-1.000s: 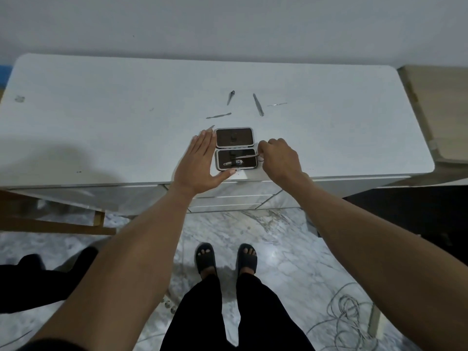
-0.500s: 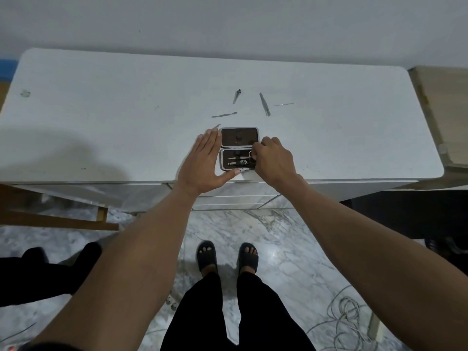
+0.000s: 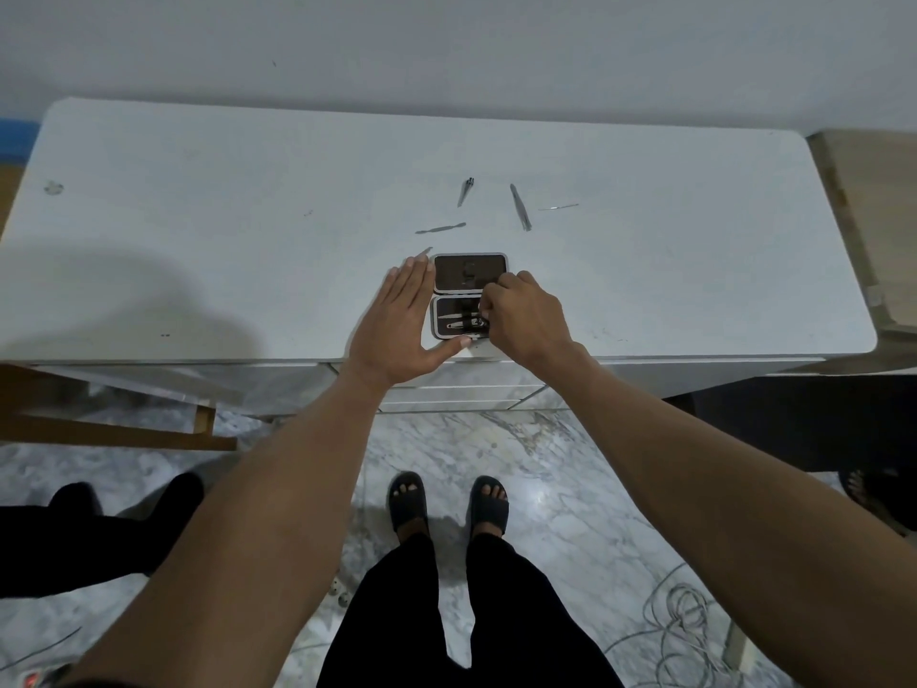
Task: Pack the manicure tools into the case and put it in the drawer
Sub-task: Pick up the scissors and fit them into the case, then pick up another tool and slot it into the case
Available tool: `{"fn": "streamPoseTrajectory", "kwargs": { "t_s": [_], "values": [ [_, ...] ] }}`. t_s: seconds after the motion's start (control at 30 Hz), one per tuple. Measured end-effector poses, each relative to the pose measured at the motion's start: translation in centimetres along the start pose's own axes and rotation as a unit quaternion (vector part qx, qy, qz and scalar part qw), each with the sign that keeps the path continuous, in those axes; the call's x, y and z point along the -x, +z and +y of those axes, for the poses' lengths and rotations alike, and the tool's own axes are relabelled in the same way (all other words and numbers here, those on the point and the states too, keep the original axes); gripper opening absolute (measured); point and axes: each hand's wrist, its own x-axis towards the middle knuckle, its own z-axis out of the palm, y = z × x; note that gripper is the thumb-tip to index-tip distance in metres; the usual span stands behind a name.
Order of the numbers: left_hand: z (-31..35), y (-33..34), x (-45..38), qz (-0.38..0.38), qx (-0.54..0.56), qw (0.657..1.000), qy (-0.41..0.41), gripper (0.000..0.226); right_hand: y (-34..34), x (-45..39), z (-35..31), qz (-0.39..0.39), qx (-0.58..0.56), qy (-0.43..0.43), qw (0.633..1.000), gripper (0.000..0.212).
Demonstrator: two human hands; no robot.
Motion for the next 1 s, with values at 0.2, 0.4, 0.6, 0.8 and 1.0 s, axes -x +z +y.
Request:
{"fn": "streamPoseTrajectory", "kwargs": {
  "t_s": [0.2,0.4,0.6,0.8,1.0],
  "values": [
    [0.1,0.0,0.0,0.007,-0.002,1.000,-0.001,0.112,-1.2,-1.2,0.4,-0.018,-0.035,0.001,0.999,0.015],
    [0.2,-0.1,0.1,0.015,0.003,1.000,-0.003,0.112,-2.4,-4.7,0.9,0.014,-0.063,0.034,0.997,0.015],
    [0.2,-0.2,-0.1,0.003,0.007,1.000,-0.007,0.113,-2.2,-10.0,1.9,0.022,-0.098,0.083,0.991,0.015],
    [0.5,-0.5,-0.3,-0.033,-0.020,0.999,-0.012,0.114,-1.4,-14.1,2.6,0.019,-0.111,0.098,0.989,0.020],
    [0.3,-0.6,-0.3,-0.017,0.007,1.000,-0.011,0.112,-0.7,-16.9,2.8,0.014,-0.075,0.071,0.995,0.037]
  ]
}}
